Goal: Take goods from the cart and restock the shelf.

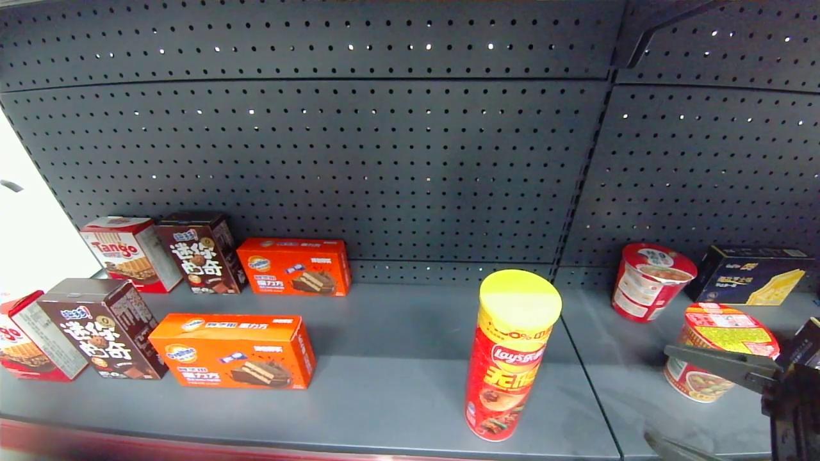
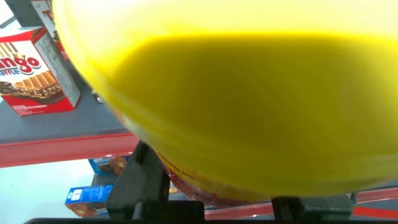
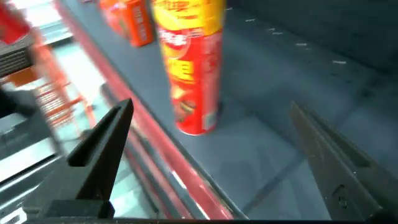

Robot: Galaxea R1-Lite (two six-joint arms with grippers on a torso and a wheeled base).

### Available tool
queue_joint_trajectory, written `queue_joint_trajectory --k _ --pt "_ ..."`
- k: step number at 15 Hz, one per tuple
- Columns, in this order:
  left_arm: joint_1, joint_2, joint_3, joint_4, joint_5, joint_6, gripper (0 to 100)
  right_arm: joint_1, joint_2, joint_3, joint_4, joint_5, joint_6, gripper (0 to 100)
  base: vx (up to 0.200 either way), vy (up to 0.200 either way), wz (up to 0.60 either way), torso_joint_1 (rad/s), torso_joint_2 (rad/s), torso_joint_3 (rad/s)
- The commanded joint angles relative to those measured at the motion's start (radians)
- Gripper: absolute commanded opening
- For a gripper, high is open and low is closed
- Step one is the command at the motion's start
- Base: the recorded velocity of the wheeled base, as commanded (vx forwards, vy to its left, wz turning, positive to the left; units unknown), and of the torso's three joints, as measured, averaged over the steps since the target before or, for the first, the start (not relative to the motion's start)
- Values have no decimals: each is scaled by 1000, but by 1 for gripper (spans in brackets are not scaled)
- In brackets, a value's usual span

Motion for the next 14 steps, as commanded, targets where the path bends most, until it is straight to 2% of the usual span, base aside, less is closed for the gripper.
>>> queue_joint_trajectory --k 1,5,6,7,9,14 --pt "0 -24 10 1 2 -2 0 -25 -100 -2 22 -41 6 100 0 0 0 0 0 0" --pt "2 -36 21 1 5 -5 0 -123 -163 7 39 -54 25 100 0 0 0 0 0 0" --pt "2 -36 24 1 5 -5 0 -146 -189 2 71 -80 25 100 0 0 0 0 0 0" --pt "2 -36 30 0 7 -5 0 -165 -224 7 102 -149 25 100 0 0 0 0 0 0" --pt "2 -36 29 0 5 -5 0 -206 -299 36 129 -183 25 100 0 0 0 0 0 0" --pt "2 -36 26 0 7 -5 0 -249 -533 73 350 -238 72 100 0 0 0 0 0 0"
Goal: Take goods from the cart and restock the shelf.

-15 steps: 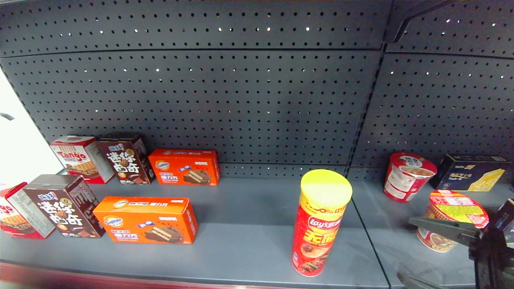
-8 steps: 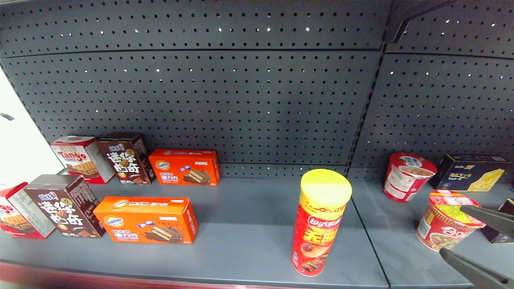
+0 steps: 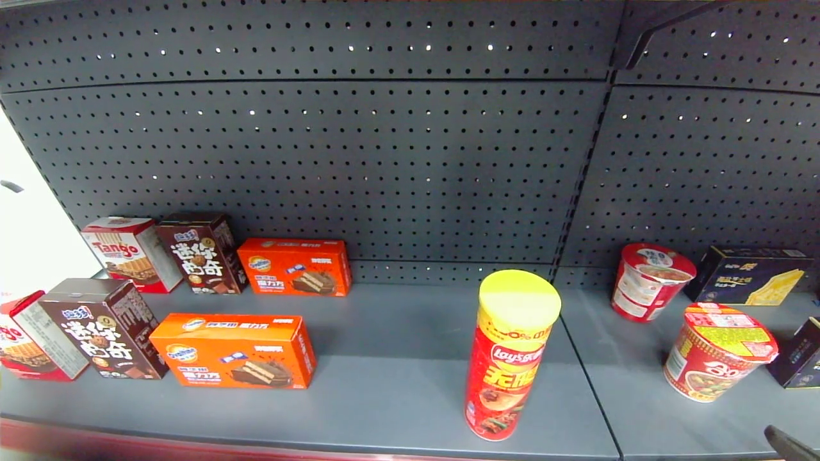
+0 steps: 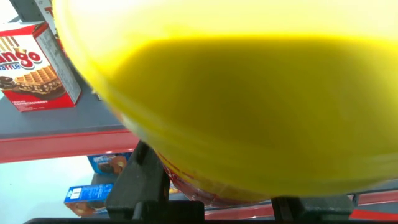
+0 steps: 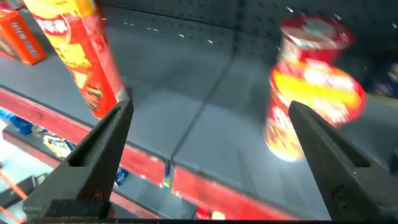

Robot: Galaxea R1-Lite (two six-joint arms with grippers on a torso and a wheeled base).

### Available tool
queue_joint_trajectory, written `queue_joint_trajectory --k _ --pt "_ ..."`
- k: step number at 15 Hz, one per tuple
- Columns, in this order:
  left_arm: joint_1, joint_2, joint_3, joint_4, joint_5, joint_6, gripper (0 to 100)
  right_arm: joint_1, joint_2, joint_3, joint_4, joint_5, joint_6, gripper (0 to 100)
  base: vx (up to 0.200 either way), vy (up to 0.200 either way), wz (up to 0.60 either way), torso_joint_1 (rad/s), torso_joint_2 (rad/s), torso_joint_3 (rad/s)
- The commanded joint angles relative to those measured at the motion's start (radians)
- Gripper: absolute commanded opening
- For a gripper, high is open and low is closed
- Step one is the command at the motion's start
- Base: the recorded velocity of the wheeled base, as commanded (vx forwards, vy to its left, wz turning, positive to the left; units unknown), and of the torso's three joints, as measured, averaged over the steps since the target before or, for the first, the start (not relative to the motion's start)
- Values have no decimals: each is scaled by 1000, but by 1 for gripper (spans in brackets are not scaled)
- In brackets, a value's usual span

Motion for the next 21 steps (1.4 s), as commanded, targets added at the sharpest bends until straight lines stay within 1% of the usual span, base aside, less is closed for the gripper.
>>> queue_joint_trajectory --k 1,3,4,6,8,11,13,16,17,18,20,21 --pt "0 0 -3 1 0 0 0 -39 -163 13 82 -27 23 100 0 0 0 0 0 0" --pt "0 0 0 1 0 0 0 -96 -261 22 162 -30 27 100 0 0 0 0 0 0" --pt "0 0 0 1 0 0 0 -104 -275 22 175 -28 27 100 0 0 0 0 0 0" --pt "0 0 -1 1 -1 0 0 -151 -413 11 317 -25 26 100 0 0 0 0 0 0" --pt "0 0 -1 -1 -3 0 0 -180 -478 5 396 -34 24 100 0 0 0 0 0 0" --pt "0 1 0 -1 -3 0 0 -182 -478 2 402 -56 21 100 0 0 0 0 0 0" --pt "0 0 0 -4 -1 0 0 -180 -479 17 389 -100 12 100 0 0 0 0 0 0" --pt "0 0 2 -4 -4 0 0 -180 -479 59 323 -203 -5 100 0 0 0 0 0 0" --pt "-2 0 3 -4 -4 0 0 -180 -479 114 275 -254 -3 100 0 0 0 0 0 0" --pt "-2 0 3 -4 -6 0 0 -180 -479 161 218 -275 -3 100 0 0 0 0 0 0" --pt "-2 0 0 -4 -6 0 0 -180 -479 161 212 -270 -9 100 0 0 0 0 0 0" --pt "-8 1 -6 -4 -9 0 0 -180 -479 161 220 -232 -8 100 0 0 0 0 0 0"
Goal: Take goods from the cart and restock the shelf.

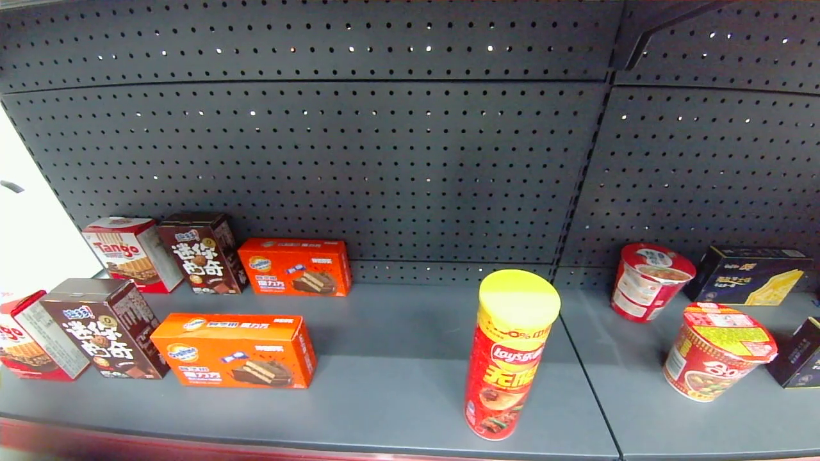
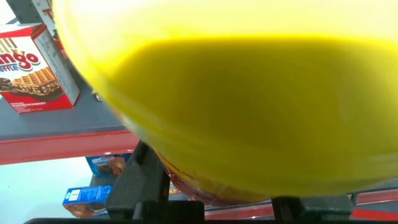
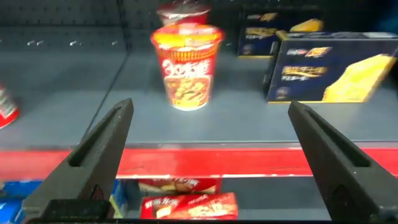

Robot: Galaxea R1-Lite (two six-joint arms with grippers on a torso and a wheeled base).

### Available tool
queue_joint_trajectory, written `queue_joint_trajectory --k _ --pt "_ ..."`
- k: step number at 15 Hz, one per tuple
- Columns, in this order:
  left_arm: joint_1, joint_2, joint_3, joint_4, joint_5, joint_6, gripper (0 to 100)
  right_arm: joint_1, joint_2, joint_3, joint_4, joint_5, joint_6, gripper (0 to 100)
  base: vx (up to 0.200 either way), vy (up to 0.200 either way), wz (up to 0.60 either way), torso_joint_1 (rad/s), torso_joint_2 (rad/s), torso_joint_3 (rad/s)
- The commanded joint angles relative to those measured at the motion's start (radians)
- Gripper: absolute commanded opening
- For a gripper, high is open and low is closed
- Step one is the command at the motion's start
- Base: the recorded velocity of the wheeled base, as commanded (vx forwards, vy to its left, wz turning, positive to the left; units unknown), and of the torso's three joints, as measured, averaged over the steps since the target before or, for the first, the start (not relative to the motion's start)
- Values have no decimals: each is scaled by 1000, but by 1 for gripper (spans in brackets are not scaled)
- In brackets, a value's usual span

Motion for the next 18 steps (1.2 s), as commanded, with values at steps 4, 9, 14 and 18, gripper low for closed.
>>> queue_joint_trajectory --k 4,9,14,18 --pt "-21 2 -23 0 -25 1 0 0 5 8 67 117 -29 100 0 0 0 0 0 0" --pt "-103 45 -79 0 -33 1 0 8 8 -20 145 317 -24 100 0 0 0 0 0 0" --pt "-259 108 -92 0 -45 1 0 39 6 -26 162 324 12 100 0 0 0 0 0 0" --pt "-313 267 -172 -8 -47 -2 0 39 6 -27 164 327 16 100 0 0 0 0 0 0"
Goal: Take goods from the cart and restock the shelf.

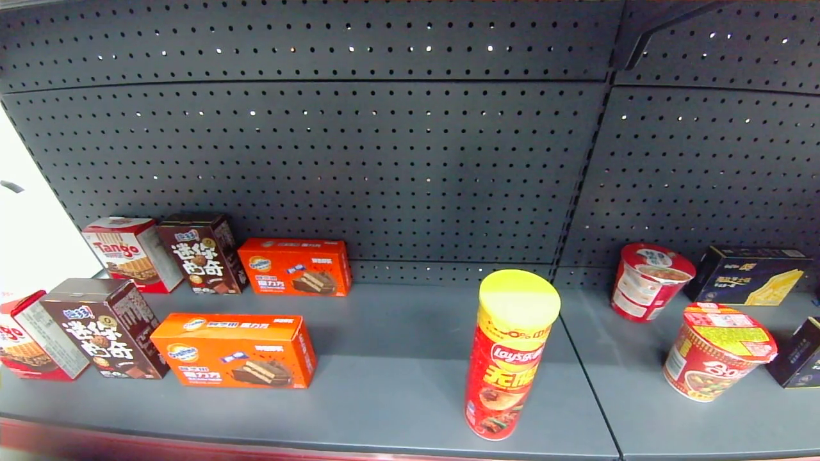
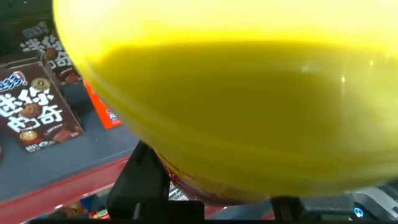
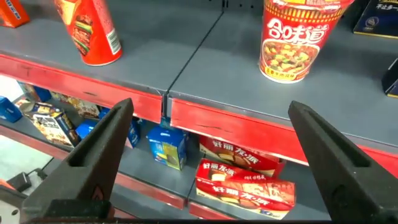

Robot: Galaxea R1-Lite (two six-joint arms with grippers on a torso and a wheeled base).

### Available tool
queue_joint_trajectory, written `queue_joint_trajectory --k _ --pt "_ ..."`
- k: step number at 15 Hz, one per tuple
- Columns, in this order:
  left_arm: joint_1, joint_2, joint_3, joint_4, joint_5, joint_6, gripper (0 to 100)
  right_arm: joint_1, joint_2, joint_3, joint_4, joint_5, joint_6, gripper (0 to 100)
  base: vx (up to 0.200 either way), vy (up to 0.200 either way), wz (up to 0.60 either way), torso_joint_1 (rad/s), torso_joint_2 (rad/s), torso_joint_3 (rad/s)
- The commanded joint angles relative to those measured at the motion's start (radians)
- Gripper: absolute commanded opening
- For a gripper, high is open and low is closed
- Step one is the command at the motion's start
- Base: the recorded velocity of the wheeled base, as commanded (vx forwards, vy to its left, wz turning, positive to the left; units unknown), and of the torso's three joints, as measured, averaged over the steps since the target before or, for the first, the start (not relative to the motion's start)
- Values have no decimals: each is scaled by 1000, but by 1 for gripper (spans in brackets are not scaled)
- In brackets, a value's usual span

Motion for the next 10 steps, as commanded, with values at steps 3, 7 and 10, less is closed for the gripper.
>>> queue_joint_trajectory --k 3,7,10 --pt "-12 210 -62 -59 -2 1 0 0 4 0 2 0 0 100 0 0 0 0 0 0" --pt "-28 353 -83 -85 -39 7 0 0 4 0 1 0 0 100 0 0 0 0 0 0" --pt "-47 451 -69 -254 -40 2 0 1 4 0 1 1 0 100 0 0 0 0 0 0"
